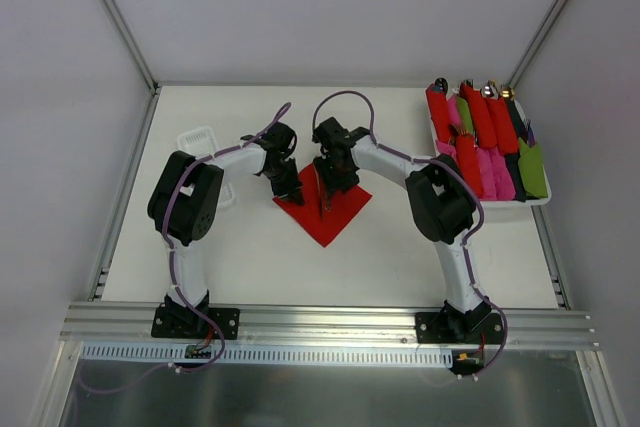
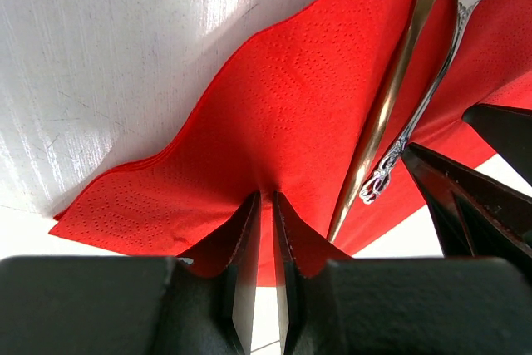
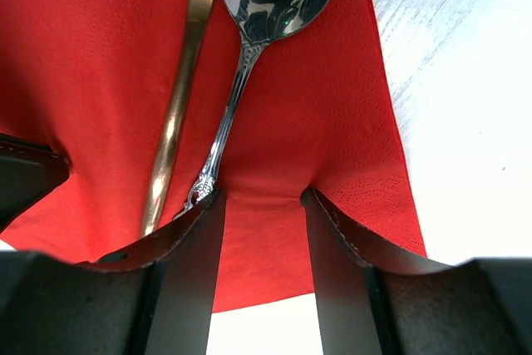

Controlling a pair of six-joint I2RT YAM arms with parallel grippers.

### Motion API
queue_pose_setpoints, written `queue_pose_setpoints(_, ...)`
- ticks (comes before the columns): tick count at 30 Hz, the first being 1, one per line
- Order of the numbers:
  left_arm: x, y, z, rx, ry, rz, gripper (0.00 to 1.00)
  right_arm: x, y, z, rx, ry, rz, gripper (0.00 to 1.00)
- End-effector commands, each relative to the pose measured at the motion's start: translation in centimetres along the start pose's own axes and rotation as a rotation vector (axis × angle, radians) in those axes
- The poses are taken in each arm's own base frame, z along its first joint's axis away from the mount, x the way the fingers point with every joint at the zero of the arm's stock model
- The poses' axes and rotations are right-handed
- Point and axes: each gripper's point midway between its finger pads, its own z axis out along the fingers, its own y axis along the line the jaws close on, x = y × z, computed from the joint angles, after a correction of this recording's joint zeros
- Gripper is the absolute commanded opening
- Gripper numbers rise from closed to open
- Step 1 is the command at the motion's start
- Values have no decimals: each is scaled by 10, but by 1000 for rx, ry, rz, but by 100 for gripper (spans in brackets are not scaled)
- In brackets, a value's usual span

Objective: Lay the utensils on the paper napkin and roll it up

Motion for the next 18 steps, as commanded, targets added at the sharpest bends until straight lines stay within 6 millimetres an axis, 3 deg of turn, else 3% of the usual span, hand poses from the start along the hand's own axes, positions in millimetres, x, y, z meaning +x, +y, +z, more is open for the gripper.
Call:
queue_pose_setpoints(1,9,34,8,-110,23,-32,12,28,8,15,-47,116,38,47)
queue_pose_setpoints(14,7,34,6,-109,17,-35,13,29,7,14,-50,120,37,55)
queue_pose_setpoints(18,4,34,2,-104,5,-28,13,22,11,0,-87,90,19,53)
